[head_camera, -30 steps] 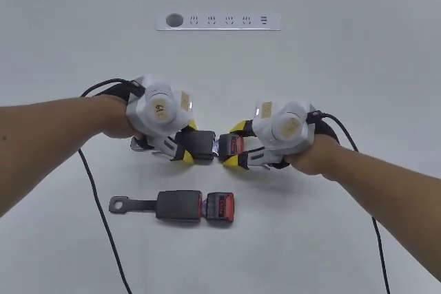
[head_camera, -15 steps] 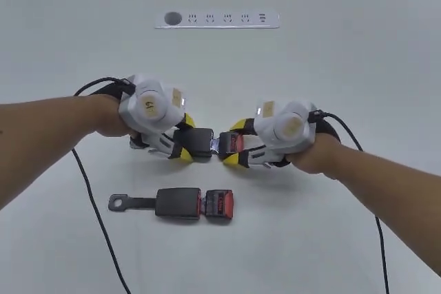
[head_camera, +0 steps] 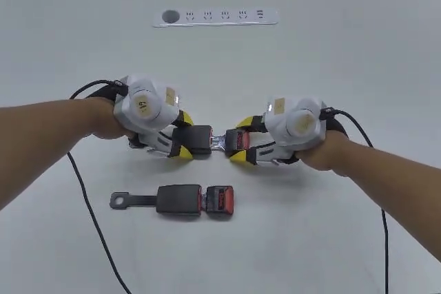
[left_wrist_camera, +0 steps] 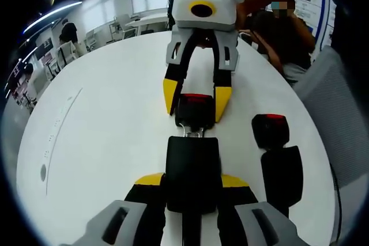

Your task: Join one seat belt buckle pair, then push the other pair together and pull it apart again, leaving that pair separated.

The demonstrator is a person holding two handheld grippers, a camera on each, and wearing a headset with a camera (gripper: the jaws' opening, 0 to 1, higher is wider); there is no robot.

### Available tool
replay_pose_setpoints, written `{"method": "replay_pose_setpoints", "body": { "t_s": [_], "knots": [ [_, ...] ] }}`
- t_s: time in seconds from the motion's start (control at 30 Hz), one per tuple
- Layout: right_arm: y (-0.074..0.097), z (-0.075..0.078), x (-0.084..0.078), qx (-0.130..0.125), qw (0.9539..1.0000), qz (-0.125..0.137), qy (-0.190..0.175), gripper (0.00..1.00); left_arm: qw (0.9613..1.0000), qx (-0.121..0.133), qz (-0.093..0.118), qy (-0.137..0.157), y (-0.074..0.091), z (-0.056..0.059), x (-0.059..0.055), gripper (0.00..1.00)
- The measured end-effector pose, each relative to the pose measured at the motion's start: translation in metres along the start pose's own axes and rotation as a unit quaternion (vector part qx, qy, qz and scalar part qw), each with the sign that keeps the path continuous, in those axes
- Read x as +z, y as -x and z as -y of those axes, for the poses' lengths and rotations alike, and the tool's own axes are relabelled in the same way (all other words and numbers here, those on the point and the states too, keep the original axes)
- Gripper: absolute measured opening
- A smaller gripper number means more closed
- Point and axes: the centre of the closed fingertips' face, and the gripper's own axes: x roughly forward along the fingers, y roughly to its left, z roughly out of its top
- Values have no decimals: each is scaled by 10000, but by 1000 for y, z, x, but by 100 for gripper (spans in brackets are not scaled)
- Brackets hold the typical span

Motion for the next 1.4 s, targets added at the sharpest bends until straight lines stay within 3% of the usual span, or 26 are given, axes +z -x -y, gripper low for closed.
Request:
{"method": "replay_pose_setpoints", "body": {
  "t_s": [0.27, 0.67, 1.2, 1.4],
  "knots": [
    [12, -1, -11, -30, 9999, 95, -64, 36, 10000, -27, 0, -46, 0, 0, 0, 35],
    [36, 2, -36, -86, 9998, 22, -180, 36, 10000, -24, -1, -25, 0, 1, -1, 35],
    [61, 5, -53, -147, 9995, -65, -259, 37, 10000, -26, -14, -8, 0, 1, -1, 35],
    [73, 5, -66, -183, 9992, -118, -343, 37, 10000, -22, -60, 13, 0, 1, -1, 35]
  ]
}}
